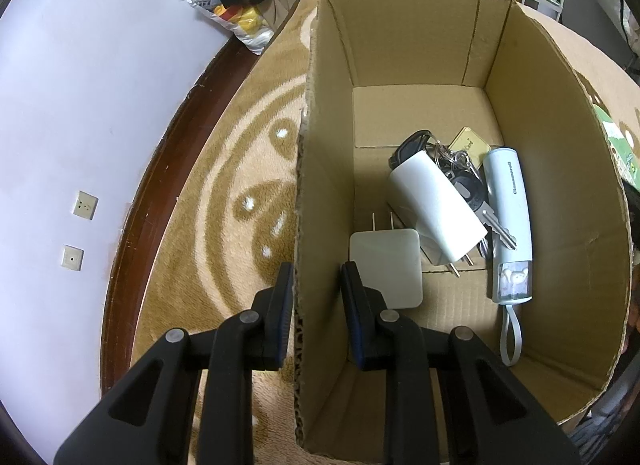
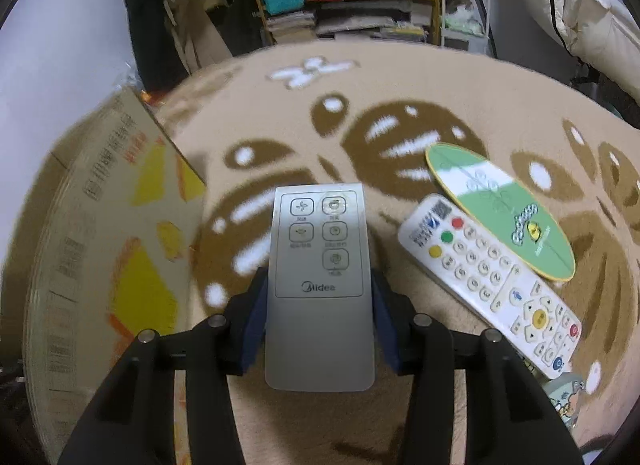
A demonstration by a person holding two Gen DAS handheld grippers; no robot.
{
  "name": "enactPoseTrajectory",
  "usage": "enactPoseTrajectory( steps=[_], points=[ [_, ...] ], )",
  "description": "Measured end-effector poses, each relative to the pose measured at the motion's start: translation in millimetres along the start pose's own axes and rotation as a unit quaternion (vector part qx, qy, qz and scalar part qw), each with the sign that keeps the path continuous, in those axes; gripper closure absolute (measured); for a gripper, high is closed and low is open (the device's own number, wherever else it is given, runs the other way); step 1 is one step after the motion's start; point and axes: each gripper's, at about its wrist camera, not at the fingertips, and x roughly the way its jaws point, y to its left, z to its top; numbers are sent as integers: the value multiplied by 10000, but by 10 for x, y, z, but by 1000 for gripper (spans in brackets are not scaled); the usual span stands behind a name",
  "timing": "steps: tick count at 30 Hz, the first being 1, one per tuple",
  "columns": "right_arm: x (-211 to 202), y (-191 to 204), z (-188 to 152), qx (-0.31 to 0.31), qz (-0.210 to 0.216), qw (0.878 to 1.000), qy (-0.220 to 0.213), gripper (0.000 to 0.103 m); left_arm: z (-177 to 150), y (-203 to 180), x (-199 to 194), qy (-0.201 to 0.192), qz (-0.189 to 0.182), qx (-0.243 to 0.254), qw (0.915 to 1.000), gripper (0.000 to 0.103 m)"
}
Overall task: Organize rigid objects
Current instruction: 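Carry the white Midea remote into the box and open the right tool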
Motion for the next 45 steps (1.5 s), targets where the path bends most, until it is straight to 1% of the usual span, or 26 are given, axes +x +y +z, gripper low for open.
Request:
enactPoseTrajectory(
  steps=[10, 16, 22, 28, 33, 41, 45],
  points=[
    [-508, 288, 114, -391, 287, 9967, -648, 52, 1, -3, 1, -1, 0, -2, 10000, 79],
    [-862, 505, 167, -601, 535, 9909, -1076, 52, 1, -3, 3, 2, -3, -7, 10000, 79],
    [-1121, 722, 142, -878, 732, 9849, -1303, 52, -3, -25, 14, 27, 8, 15, 10000, 79],
    [-1170, 872, 96, -1068, 904, 9814, -1314, 52, -3, -25, 13, 27, 12, 22, 10000, 79],
    [-1086, 997, 8, -1188, 1065, 9805, -1150, 52, -5, -28, 18, 27, 0, 14, 10000, 79],
    [-1025, 1086, -66, -1273, 1172, 9795, -1033, 52, -11, -35, 27, 32, -9, 8, 10000, 79],
    [-986, 1101, -88, -1312, 1168, 9797, -961, 52, -3, 1, 28, 45, -78, -41, 10000, 79]
  ],
)
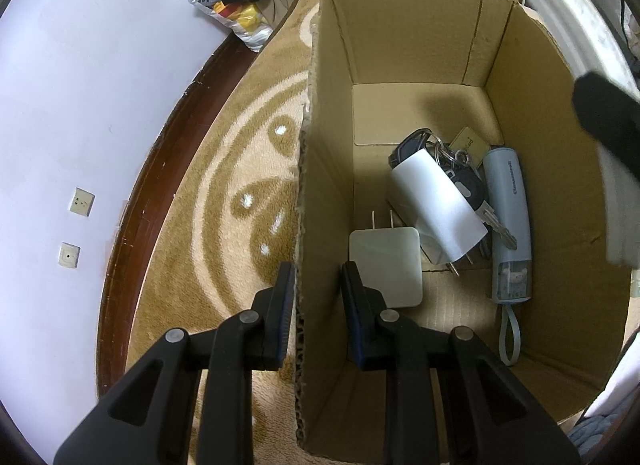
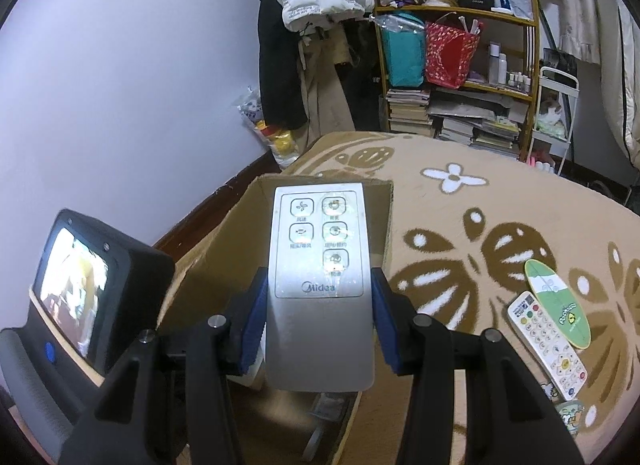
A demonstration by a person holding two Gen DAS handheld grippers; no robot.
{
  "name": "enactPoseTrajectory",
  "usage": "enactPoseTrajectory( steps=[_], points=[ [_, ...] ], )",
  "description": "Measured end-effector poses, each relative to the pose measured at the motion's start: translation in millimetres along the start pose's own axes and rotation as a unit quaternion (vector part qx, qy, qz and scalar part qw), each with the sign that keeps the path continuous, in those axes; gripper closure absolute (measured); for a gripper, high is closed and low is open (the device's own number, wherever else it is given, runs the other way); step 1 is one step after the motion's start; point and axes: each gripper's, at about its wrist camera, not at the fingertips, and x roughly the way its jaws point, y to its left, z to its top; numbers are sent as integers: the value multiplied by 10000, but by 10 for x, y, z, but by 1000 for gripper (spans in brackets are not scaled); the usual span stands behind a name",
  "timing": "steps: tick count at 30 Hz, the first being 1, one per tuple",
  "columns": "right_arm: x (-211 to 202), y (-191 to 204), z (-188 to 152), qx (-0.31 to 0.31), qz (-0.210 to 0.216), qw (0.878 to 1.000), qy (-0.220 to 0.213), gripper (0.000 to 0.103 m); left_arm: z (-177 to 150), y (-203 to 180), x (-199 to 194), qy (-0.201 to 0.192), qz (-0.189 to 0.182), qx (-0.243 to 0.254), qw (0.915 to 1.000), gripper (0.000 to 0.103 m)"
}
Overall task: Organize rigid objects
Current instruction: 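Carry the white Midea remote into the box and open the right tool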
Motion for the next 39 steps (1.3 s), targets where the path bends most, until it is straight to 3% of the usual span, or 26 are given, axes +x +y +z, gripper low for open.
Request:
enactPoseTrajectory(
  steps=[14, 26, 35, 39],
  points=[
    [112, 46, -82, -127, -48, 9998, 166, 53, -2, 13, 4, 4, -18, -5, 10000, 79],
    [140, 24, -138, -168, 20, 9999, 23, 53, -41, -12, -1, -23, 96, -12, 10000, 79],
    [103, 68, -147, -373, -81, 9993, 34, 53, -51, -9, 25, 26, 74, -33, 10000, 79],
    [24, 125, -124, -626, -333, 9974, -87, 52, -63, -45, 37, 6, 161, 54, 9999, 79]
  ],
)
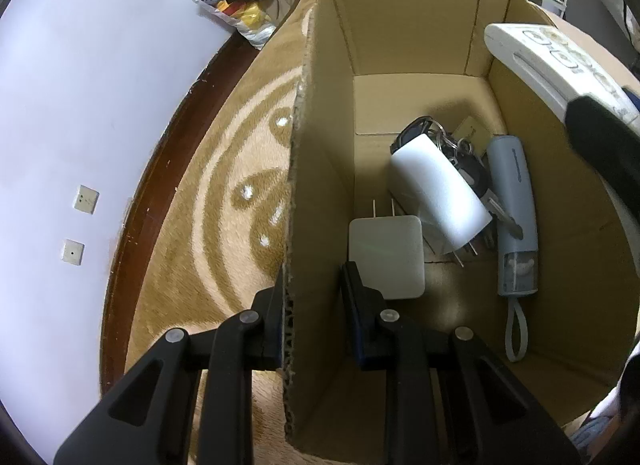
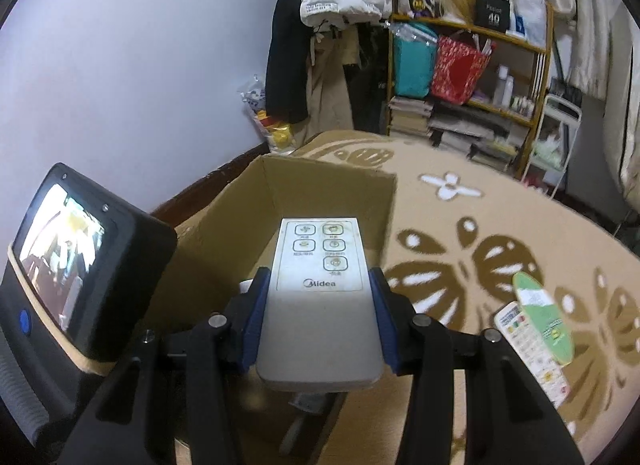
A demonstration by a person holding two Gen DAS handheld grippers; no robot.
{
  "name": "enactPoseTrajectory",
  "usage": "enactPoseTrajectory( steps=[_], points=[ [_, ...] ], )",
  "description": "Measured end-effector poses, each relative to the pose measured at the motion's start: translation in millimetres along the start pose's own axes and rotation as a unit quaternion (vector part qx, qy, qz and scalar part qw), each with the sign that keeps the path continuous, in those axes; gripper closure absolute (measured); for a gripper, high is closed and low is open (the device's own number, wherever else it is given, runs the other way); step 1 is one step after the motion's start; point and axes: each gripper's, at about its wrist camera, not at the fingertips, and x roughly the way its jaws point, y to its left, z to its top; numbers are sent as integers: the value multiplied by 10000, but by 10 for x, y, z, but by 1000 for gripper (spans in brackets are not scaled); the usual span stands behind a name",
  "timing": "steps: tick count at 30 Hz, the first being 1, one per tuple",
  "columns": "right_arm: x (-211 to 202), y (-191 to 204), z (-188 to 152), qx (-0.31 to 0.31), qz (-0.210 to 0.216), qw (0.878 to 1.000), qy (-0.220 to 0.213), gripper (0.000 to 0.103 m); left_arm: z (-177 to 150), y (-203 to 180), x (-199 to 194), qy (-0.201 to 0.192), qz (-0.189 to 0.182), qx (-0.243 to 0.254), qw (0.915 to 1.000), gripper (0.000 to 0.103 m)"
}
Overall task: Organize rigid objects
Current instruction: 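Carry the white Midea remote into the box and open the right tool, then move the right tool to the cartoon-printed square box and grasp it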
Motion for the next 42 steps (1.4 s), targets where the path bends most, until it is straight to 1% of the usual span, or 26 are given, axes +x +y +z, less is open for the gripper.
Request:
enactPoseTrajectory(
  steps=[4, 8, 10, 11, 12, 13, 14, 15, 16, 17, 18, 23, 25, 31, 32, 35, 37, 40, 42],
  points=[
    [-126, -75, 28, 158, 116, 9997, -174, 52, -17, -9, -8, -7, -29, 20, 10000, 79],
    [-199, -196, 27, 317, 9, 9993, -196, 50, -14, 15, -7, 1, -38, -13, 10000, 79],
    [-219, -287, 11, 474, -34, 9987, -183, 44, -19, 19, -4, 11, -31, 5, 10000, 79],
    [-234, -350, -7, 584, -81, 9981, -187, 42, -21, 16, -4, 7, -20, 14, 10000, 79],
    [-245, -399, -24, 668, -128, 9975, -192, 38, -24, 14, -6, 6, -16, 22, 10000, 79],
    [-252, -461, -48, 782, -205, 9965, -188, 30, -27, 15, -9, 4, -12, 25, 10000, 79],
    [-258, -506, -79, 872, -283, 9956, -182, 25, -29, 21, -7, 6, -13, 24, 10000, 79],
    [-262, -564, -120, 983, -444, 9940, -170, 15, -33, 22, -7, 5, -20, 18, 10000, 79],
    [-265, -616, -161, 1081, -614, 9921, -153, 7, -35, 26, -6, 8, -29, 10, 10000, 79],
    [-256, -682, -207, 1186, -778, 9898, -120, 5, -34, 33, -2, 14, -36, 4, 10000, 79],
    [-247, -729, -236, 1241, -850, 9886, -74, 2, -34, 42, 0, 17, -41, 2, 10000, 79],
    [-165, -983, -391, 1514, -1132, 9816, 251, 1, -41, 46, -6, 6, -34, 44, 10000, 79],
    [-153, -1052, -427, 1594, -1220, 9792, 289, 1, -53, 49, -13, 11, -48, 43, 10000, 79],
    [-84, -1208, -498, 1529, -1605, 9741, 449, 1, -51, 51, -15, 23, -70, 32, 10000, 79],
    [-73, -1235, -522, 1554, -1708, 9717, 509, 1, -54, 54, -15, 23, -70, 32, 10000, 79],
    [-56, -1307, -582, 1670, -1806, 9672, 640, 1, -54, 54, -13, 31, -66, 33, 10000, 79],
    [-58, -1360, -639, 1689, -1966, 9629, 748, 1, -51, 51, -10, 34, -58, 42, 10000, 79],
    [-55, -1471, -717, 1880, -1977, 9580, 881, 1, -55, 42, -5, 28, -52, 53, 10000, 79],
    [-68, -1574, -779, 2108, -2002, 9522, 937, 1, -57, 41, -4, 27, -51, 55, 10000, 79]
  ],
)
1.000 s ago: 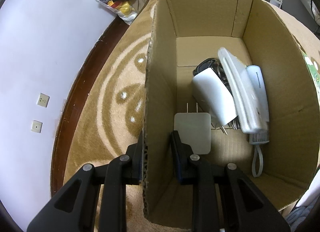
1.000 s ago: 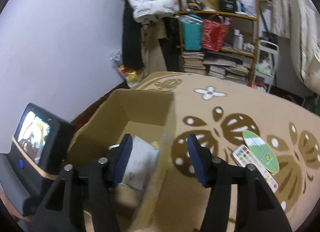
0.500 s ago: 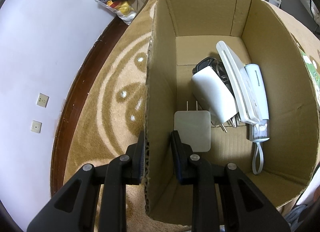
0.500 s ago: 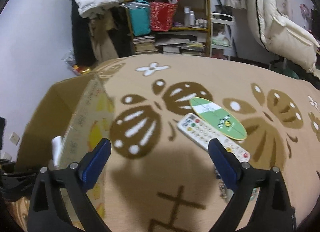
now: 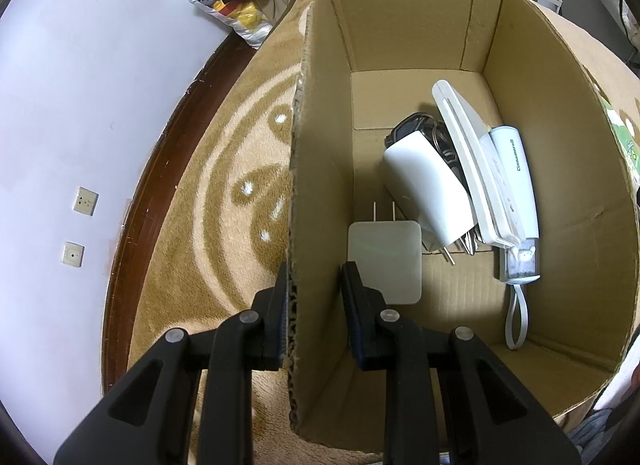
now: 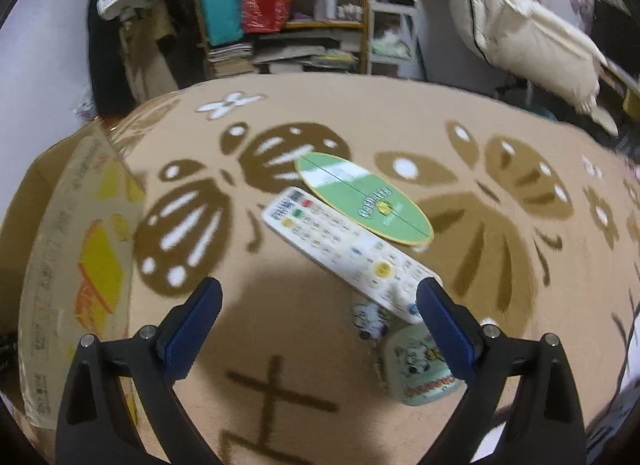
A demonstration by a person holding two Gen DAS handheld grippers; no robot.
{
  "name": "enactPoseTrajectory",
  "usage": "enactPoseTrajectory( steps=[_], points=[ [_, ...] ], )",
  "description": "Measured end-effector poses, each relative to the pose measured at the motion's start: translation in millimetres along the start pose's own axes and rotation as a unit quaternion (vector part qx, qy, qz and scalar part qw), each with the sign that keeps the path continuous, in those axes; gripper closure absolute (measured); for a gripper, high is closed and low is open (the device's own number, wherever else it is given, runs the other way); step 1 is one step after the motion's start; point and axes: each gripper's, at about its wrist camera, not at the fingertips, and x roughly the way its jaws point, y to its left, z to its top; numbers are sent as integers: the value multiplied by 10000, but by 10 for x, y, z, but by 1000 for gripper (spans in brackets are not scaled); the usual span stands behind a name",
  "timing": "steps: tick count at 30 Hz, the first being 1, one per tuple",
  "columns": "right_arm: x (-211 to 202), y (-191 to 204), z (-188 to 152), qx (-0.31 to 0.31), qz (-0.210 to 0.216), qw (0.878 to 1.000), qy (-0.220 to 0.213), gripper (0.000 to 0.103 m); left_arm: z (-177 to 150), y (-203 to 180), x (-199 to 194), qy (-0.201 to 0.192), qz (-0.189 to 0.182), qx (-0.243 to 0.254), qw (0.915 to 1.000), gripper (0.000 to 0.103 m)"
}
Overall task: Organize rigid objects
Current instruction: 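Move the right tool to the cartoon-printed square box and grasp it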
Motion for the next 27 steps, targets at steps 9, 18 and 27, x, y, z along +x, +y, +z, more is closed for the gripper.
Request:
enactPoseTrajectory(
  steps=[9, 18, 27],
  points=[
    [158, -331, -146, 880, -34, 9950, 463, 1, -8, -12, 4, 3, 28, 22, 10000, 79],
    [148, -489, -263, 1197, -227, 9906, 626, 1, -17, -16, 5, 16, 36, 38, 10000, 79],
    [153, -741, -308, 1996, -70, 9783, 558, 1, -16, -17, 5, 16, 38, 38, 10000, 79]
  ],
)
